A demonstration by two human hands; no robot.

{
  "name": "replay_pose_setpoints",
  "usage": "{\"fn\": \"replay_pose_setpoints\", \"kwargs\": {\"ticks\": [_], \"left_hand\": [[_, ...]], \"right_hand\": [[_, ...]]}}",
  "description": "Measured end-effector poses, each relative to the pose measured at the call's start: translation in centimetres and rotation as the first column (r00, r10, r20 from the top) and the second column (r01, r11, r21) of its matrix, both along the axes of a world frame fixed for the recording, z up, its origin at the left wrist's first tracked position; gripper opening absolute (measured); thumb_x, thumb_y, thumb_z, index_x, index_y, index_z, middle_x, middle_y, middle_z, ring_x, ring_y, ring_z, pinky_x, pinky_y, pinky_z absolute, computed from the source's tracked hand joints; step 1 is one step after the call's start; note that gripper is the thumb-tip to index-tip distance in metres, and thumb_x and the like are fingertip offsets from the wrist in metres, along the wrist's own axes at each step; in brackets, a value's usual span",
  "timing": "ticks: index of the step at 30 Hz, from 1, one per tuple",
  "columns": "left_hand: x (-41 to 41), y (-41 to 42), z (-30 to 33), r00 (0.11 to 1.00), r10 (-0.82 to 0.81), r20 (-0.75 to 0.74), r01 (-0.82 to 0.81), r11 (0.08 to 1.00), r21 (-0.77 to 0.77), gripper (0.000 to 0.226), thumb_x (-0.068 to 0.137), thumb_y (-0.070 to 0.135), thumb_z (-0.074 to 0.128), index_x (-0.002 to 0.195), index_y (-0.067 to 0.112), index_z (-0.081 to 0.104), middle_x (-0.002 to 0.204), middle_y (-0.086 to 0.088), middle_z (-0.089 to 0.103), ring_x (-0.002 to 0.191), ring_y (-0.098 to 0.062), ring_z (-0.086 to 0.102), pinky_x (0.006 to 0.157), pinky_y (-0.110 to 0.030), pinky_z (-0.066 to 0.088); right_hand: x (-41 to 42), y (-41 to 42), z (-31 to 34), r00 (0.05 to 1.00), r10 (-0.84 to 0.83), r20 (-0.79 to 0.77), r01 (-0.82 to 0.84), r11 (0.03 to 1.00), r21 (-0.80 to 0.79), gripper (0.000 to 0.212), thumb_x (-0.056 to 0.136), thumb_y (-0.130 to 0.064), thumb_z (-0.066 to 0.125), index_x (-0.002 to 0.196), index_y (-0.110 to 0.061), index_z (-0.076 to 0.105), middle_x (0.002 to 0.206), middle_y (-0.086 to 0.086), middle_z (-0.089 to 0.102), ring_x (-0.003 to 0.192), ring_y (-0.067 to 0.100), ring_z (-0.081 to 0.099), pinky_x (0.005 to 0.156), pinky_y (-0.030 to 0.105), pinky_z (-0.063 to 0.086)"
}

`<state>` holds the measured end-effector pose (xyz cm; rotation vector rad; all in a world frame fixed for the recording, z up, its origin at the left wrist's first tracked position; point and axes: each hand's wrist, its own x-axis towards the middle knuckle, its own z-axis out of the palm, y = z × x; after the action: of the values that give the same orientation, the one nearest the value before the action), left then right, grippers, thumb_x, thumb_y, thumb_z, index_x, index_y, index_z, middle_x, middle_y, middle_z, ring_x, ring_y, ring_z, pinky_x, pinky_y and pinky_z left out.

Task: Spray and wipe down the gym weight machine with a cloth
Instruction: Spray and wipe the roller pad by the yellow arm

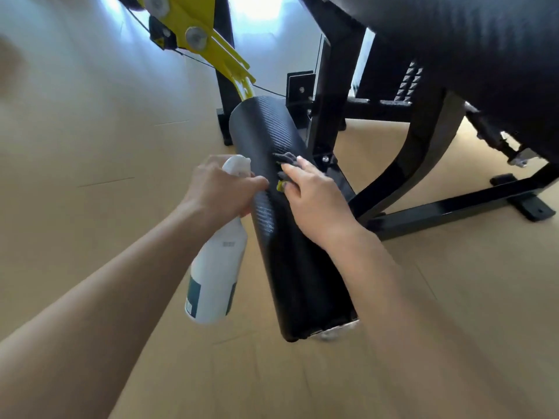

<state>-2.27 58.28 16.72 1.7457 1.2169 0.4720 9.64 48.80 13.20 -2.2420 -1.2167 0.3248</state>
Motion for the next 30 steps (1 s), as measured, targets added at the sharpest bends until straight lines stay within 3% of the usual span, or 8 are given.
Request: {"fn": "replay_pose_setpoints", "kwargs": {"ticks": [4,9,13,16,20,23,27,30], "left_hand": [[-0.4,1.0,0.3,0.998,-0.018,-0.056,0.019,1.000,0.007,0.026,0.088,0.025,0.080,0.075,0.020,0.058,0.055,-0.005,0.058,0.038,-0.013,0.049,0.048,-0.022,0.041],[-1.3,1.0,-1.1,0.993,-0.098,-0.071,0.096,0.995,-0.029,0.017,0.089,0.027,0.079,0.092,0.014,0.068,0.063,-0.005,0.061,0.031,-0.003,0.046,0.049,-0.022,0.041],[-0.9,1.5,-1.9,0.988,-0.153,-0.038,0.152,0.988,-0.018,0.027,0.088,0.027,0.079,0.077,0.008,0.064,0.063,-0.005,0.060,0.041,-0.008,0.050,0.044,-0.018,0.044],[-0.4,2.2,-2.5,0.984,-0.180,0.013,0.181,0.983,-0.032,0.024,0.088,0.028,0.079,0.087,0.006,0.069,0.069,-0.006,0.061,0.053,-0.017,0.051,0.050,-0.023,0.044],[-0.1,3.4,-3.4,0.976,-0.210,0.051,0.212,0.976,-0.038,0.028,0.085,0.025,0.079,0.071,0.009,0.061,0.069,-0.009,0.060,0.058,-0.020,0.051,0.058,-0.027,0.044],[-0.1,4.8,-3.6,0.975,-0.206,0.087,0.212,0.975,-0.062,0.031,0.084,0.021,0.080,0.088,-0.007,0.065,0.083,-0.019,0.064,0.063,-0.024,0.052,0.063,-0.031,0.046],[0.1,6.3,-4.1,0.972,-0.213,0.098,0.221,0.971,-0.089,0.034,0.085,0.022,0.078,0.087,-0.008,0.062,0.089,-0.026,0.069,0.065,-0.026,0.053,0.055,-0.017,0.041],[0.6,6.8,-4.2,0.972,-0.204,0.119,0.216,0.971,-0.101,0.035,0.085,0.022,0.077,0.082,-0.008,0.060,0.088,-0.023,0.071,0.082,-0.036,0.062,0.052,-0.012,0.039]], "right_hand": [[3.2,4.0,0.1,0.999,0.032,-0.007,-0.032,0.999,0.024,0.040,0.106,-0.028,0.043,0.145,-0.021,0.051,0.159,0.002,0.035,0.145,0.024,0.034,0.116,0.034,0.027],[2.3,2.9,-0.3,0.999,-0.026,-0.032,0.029,0.997,0.074,0.041,0.105,-0.029,0.044,0.146,-0.023,0.051,0.156,0.001,0.041,0.141,0.022,0.040,0.117,0.034,0.033],[-1.6,-4.2,0.2,0.972,-0.195,-0.129,0.203,0.978,0.053,0.040,0.105,-0.033,0.046,0.145,-0.031,0.050,0.149,-0.011,0.049,0.131,0.007,0.049,0.093,0.001,0.033],[-3.4,-6.1,0.6,0.952,-0.266,-0.153,0.271,0.962,0.014,0.041,0.105,-0.033,0.045,0.145,-0.035,0.049,0.146,-0.018,0.048,0.124,-0.003,0.047,0.074,-0.014,0.025],[-0.6,-0.8,0.7,0.946,-0.298,-0.130,0.300,0.954,-0.003,0.036,0.106,-0.030,0.043,0.139,-0.027,0.056,0.133,-0.006,0.062,0.112,0.006,0.055,0.077,0.009,0.039],[2.5,5.9,0.6,0.953,-0.291,-0.078,0.288,0.956,-0.056,0.038,0.107,-0.029,0.038,0.141,-0.021,0.053,0.134,0.010,0.060,0.123,0.027,0.053,0.095,0.032,0.042],[5.6,12.5,0.9,0.955,-0.287,-0.072,0.279,0.955,-0.102,0.041,0.107,-0.032,0.035,0.145,-0.023,0.048,0.142,0.011,0.055,0.127,0.031,0.050,0.100,0.033,0.039],[5.7,12.5,0.7,0.956,-0.285,-0.064,0.280,0.957,-0.078,0.041,0.107,-0.032,0.037,0.146,-0.026,0.047,0.144,0.008,0.054,0.129,0.027,0.049,0.100,0.031,0.038]]}}
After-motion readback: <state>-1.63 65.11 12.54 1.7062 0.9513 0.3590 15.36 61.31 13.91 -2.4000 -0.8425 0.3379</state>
